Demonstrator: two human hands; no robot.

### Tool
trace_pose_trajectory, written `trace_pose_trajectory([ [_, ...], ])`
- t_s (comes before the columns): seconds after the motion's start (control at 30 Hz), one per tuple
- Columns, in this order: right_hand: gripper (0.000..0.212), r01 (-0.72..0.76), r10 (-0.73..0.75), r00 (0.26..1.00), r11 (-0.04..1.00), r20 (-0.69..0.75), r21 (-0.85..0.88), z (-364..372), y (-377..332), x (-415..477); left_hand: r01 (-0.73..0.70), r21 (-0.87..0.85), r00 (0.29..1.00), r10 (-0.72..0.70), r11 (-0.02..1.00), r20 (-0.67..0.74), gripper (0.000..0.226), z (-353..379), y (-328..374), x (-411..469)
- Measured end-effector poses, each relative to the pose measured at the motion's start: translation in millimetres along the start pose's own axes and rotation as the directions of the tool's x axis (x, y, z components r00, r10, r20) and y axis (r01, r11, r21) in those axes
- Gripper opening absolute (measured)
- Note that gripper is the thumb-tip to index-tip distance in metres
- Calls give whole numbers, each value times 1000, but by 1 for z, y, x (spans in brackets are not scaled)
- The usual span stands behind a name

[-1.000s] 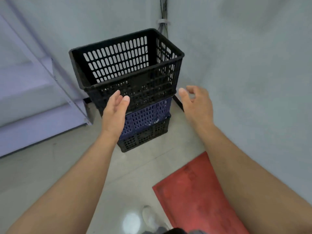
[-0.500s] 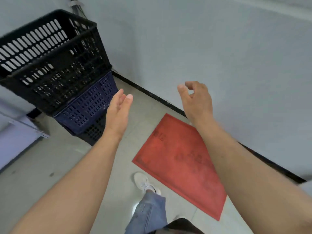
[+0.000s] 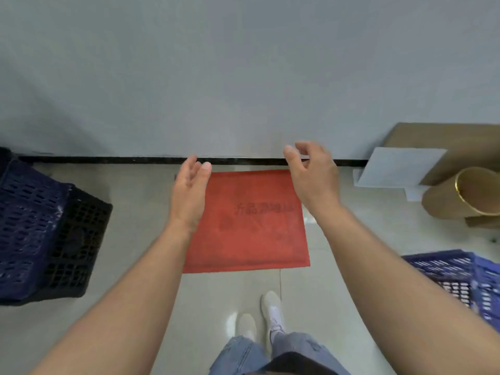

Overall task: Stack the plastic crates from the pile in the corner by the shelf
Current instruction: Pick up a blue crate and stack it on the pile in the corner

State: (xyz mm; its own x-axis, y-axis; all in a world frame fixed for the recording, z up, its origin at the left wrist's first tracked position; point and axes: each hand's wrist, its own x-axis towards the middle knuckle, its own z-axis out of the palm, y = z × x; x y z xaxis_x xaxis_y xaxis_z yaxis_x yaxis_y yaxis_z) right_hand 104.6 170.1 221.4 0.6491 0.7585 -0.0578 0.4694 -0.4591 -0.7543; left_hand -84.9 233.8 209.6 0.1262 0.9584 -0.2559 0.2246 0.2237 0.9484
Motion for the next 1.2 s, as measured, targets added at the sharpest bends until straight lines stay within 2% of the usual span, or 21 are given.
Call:
trace_pose_trajectory([
  [0.23, 41, -177, 174, 962, 984, -212, 8, -55, 70, -35, -22, 54, 972, 9, 998, 234, 48, 72, -21, -14],
  [0.43, 34, -342, 345, 894, 938, -287, 64, -99, 140, -78, -4, 78, 892, -32, 997, 451, 22, 144, -46, -48],
  [0.7, 27, -461, 457, 803, 883, -382, 87, -175, 242, -107, -37, 132, 822, -45, 991, 567, 9, 250, -66, -103],
  [0.87, 27, -539, 544, 751, 832, -373, 128, -219, 317, -116, 9, 174, 775, -117, 985, 621, 18, 333, -87, -143],
  [1.07, 47, -592, 616, 711, 785, -341, 182, -252, 402, -114, 109, 257, 662, -263, 960, 702, 41, 434, -114, -182],
  [1.2, 44, -658, 685, 655, 725, -317, 207, -264, 453, -107, 164, 302, 630, -335, 939, 701, 44, 483, -138, -193],
])
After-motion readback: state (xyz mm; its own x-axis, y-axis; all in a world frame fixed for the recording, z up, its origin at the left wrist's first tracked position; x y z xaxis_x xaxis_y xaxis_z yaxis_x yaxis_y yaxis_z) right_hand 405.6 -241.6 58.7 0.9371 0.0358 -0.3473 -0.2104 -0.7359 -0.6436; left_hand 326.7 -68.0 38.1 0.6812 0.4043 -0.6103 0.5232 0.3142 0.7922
